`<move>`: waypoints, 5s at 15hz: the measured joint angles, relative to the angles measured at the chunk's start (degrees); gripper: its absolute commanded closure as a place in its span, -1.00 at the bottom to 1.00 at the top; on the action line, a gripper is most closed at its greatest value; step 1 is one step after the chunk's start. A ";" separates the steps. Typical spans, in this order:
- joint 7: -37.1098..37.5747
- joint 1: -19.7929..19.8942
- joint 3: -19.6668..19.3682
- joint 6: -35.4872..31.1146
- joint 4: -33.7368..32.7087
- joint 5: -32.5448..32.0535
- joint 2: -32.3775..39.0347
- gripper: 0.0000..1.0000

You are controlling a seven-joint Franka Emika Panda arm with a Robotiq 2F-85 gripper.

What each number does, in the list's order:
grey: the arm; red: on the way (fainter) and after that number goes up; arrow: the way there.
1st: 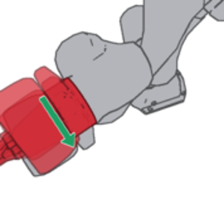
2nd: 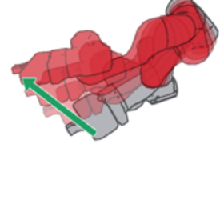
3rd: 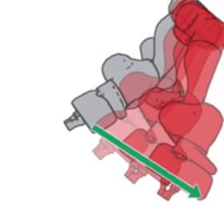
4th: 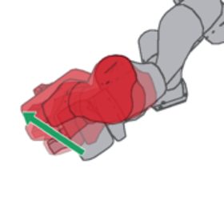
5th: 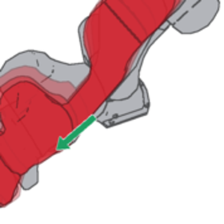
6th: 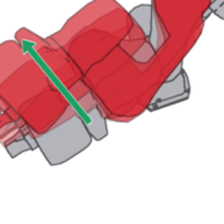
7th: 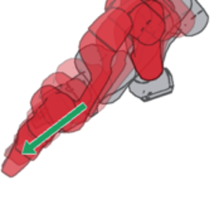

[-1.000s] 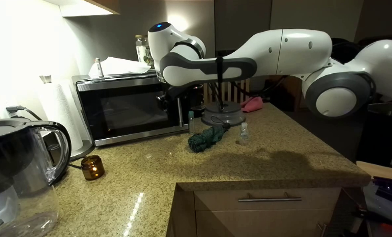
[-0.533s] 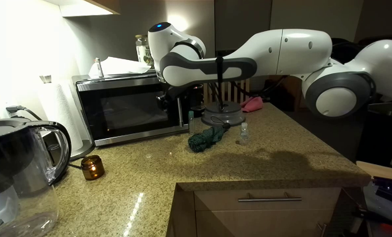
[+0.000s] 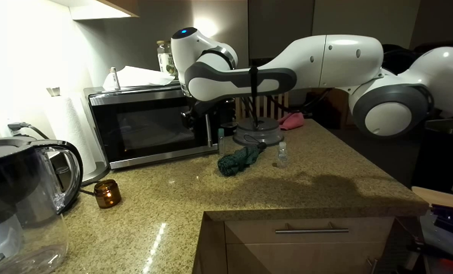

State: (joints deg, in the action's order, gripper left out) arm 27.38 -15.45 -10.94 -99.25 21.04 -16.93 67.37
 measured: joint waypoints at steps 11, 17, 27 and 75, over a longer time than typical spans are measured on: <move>9.27 0.23 -1.16 1.55 -0.06 0.10 -0.11 0.72; 15.01 -0.06 -1.13 4.49 -0.43 0.44 -0.14 0.82; 21.31 -2.19 -1.30 9.10 -1.25 0.38 -0.20 0.82; 28.18 -8.31 -0.39 19.33 -1.20 0.38 0.68 -1.00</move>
State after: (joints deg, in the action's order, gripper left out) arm 55.56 -23.75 -11.33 -79.92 19.83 -16.55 68.05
